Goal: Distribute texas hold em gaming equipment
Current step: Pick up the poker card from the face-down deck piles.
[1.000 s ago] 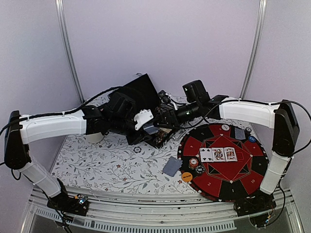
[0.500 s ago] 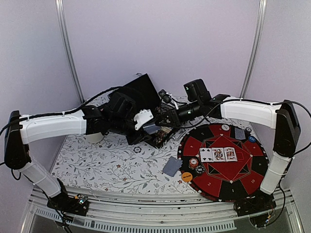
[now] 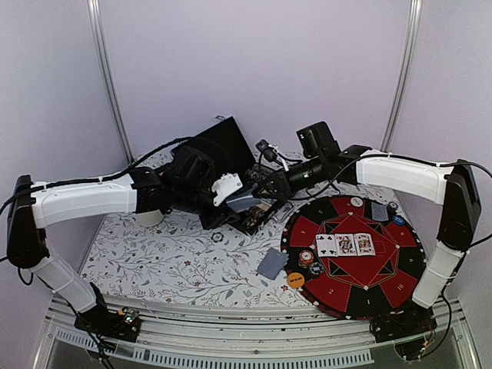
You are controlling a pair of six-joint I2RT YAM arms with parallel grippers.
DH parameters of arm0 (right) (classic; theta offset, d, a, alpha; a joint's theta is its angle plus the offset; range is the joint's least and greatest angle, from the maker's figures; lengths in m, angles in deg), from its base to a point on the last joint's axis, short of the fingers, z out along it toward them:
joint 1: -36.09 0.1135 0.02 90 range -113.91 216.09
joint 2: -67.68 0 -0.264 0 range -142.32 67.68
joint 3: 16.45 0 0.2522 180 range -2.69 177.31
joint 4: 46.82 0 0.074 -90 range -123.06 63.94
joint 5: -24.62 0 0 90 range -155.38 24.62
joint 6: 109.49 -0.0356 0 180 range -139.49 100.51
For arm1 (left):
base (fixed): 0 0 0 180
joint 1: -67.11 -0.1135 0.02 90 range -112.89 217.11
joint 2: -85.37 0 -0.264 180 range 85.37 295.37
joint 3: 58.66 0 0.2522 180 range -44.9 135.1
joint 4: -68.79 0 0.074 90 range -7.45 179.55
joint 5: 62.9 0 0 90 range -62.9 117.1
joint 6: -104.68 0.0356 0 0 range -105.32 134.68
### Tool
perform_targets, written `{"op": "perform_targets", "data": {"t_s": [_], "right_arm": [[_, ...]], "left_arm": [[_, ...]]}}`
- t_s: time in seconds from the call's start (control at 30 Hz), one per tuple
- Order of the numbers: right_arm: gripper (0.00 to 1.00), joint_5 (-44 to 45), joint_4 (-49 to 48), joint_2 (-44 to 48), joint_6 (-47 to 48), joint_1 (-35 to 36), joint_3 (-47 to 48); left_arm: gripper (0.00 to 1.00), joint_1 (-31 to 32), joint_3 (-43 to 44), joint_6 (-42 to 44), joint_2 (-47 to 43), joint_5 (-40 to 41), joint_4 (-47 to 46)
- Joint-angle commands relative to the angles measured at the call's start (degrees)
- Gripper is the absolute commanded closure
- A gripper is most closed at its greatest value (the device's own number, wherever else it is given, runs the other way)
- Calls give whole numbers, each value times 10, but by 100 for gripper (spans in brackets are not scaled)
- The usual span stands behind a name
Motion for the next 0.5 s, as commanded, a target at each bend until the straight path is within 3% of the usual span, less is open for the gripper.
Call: {"op": "perform_targets", "data": {"t_s": [0.0,0.47], "right_arm": [[98,13,29,30,16,-11,17],[98,2,57,143,-17,-101,-40]], "left_arm": [[56,3,-3,0,3,-7,-11],[56,3,-3,-3,0,-3,-11]]}}
